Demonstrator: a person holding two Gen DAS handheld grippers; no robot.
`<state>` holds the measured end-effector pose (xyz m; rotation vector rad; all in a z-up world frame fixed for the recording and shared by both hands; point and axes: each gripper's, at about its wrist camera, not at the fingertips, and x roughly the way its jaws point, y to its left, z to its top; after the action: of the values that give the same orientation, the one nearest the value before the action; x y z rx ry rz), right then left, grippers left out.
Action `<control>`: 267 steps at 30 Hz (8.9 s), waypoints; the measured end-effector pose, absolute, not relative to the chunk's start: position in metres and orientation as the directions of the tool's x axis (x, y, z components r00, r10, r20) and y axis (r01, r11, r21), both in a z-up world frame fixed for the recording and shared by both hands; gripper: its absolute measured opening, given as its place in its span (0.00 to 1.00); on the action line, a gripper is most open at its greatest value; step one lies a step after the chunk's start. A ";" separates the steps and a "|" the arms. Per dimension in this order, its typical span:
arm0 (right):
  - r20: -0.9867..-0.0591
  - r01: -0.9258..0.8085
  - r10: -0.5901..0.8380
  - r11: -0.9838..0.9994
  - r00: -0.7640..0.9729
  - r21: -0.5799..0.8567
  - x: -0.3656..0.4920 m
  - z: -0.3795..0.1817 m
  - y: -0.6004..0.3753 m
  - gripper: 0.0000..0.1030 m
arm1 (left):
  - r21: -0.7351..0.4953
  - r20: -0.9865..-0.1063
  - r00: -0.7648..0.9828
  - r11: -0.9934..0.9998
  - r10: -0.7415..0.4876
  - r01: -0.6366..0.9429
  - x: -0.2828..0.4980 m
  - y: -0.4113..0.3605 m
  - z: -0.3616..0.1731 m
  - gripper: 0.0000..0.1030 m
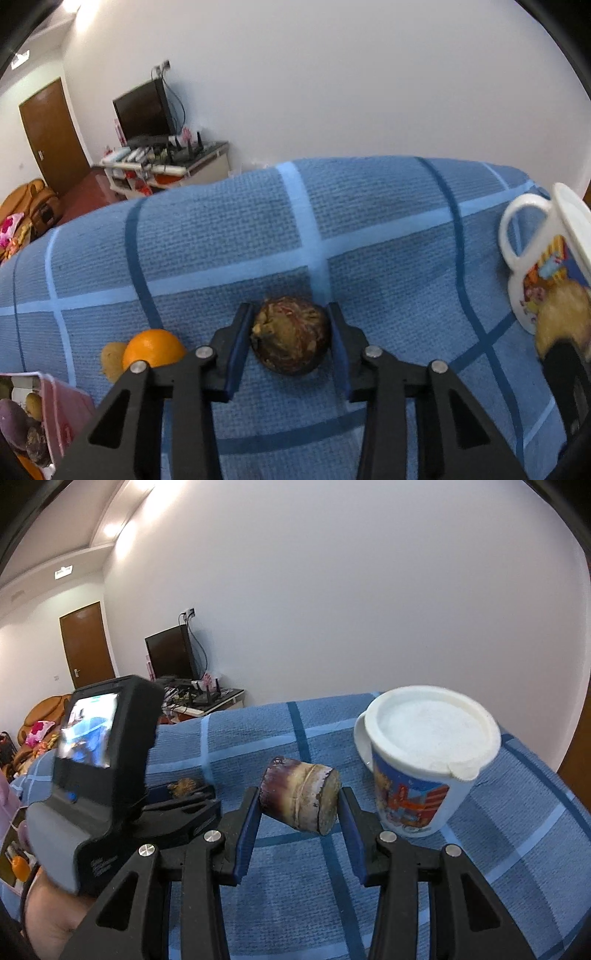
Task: Organize fruits
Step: 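Close the left tool on the dark brown round fruit, then lift the dark brown fruit with the left tool while the right tool holds the root piece, then carry the dark brown fruit and root piece over the tin with both tools, then open both tools to drop the dark brown fruit and root piece into the tin, then withdraw both open tools from the tin toward the orange and small fruit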
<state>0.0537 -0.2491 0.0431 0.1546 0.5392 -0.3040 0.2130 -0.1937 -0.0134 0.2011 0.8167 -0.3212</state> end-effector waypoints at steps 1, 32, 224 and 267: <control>-0.525 0.328 -0.247 0.942 0.814 0.065 0.053 0.043 -0.250 0.43 | 0.066 -0.726 0.658 0.932 -0.200 0.355 0.205 -0.193 -0.011 0.40; -0.462 0.412 -0.344 0.910 0.818 0.053 0.018 0.049 -0.240 0.43 | 0.087 -0.608 0.773 0.953 -0.180 0.290 0.088 -0.112 0.009 0.40; -0.293 0.165 -0.164 0.986 0.942 -0.020 0.023 0.056 0.018 0.83 | 0.009 -0.558 0.826 0.996 0.078 -0.087 0.104 0.149 0.009 1.00; -0.522 0.186 -0.148 0.982 0.840 0.020 0.040 0.041 -0.112 0.82 | 0.090 -0.546 0.832 0.980 -0.101 0.178 0.083 0.019 0.016 0.98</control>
<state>0.0403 -0.1122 0.0414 0.0705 0.5461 -0.1767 0.0828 0.0188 0.0165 0.1391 0.5701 -0.1487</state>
